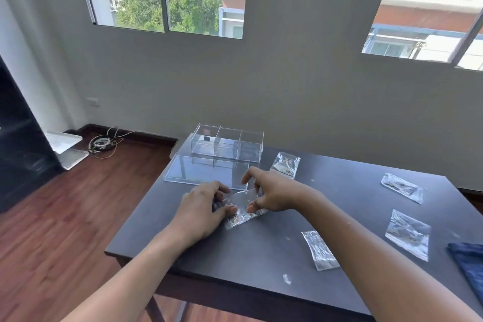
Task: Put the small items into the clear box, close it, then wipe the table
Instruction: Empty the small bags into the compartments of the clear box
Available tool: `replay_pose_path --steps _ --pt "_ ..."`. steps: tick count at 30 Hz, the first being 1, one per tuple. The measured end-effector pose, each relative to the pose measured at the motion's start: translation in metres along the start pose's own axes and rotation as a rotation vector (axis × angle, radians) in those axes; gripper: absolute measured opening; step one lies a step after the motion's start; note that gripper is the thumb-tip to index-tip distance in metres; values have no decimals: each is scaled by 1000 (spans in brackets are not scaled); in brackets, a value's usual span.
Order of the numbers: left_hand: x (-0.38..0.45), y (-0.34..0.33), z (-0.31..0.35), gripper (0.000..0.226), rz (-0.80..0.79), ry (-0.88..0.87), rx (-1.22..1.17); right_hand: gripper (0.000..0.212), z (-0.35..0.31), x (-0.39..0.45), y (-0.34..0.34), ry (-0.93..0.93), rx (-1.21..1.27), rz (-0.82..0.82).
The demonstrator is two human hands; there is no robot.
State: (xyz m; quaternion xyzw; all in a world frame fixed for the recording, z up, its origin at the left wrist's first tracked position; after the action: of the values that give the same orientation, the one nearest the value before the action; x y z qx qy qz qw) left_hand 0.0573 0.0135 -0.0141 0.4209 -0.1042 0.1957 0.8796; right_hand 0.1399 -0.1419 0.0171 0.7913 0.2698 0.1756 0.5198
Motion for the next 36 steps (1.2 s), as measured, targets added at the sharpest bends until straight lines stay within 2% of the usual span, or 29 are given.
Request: replay_pose_path --steps 7,14,17,19,21,23,26,28,32,36 --pt "1 4 1 21 23 -67 5 40 2 10 1 0 148 13" --pt "11 3 8 11 -10 -47 -88 24 10 13 22 2 347 64" --pt "24 7 17 9 10 4 -204 27 26 16 41 -47 409 138" --pt "39 10 24 8 22 10 -289 32 47 23 58 -110 425 247" --pt "56 13 27 12 56 6 -307 28 74 32 74 -186 386 395" --pt "76 16 27 16 109 44 -344 26 101 43 79 -273 275 464" --pt "103 19 24 21 187 120 -398 53 125 64 68 -364 63 354" --pt "119 19 23 22 208 135 -387 63 130 73 61 -398 -57 300" --pt "141 10 23 17 167 165 -355 68 132 83 55 -428 -156 260" --pt "158 4 18 11 165 181 -352 57 132 86 53 -454 -168 260"
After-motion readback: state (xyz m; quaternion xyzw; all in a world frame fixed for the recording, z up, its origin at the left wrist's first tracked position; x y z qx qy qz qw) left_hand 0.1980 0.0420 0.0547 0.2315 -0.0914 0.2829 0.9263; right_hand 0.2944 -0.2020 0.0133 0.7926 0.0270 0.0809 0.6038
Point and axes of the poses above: each hand's wrist, its own x-axis towards the middle knuckle, its own y-axis out of the back of the hand, z = x × y, the point moved 7 cm from there along x, towards the middle knuckle, and after that the axes turned 11 degrees about z, right-handed, at the moved point
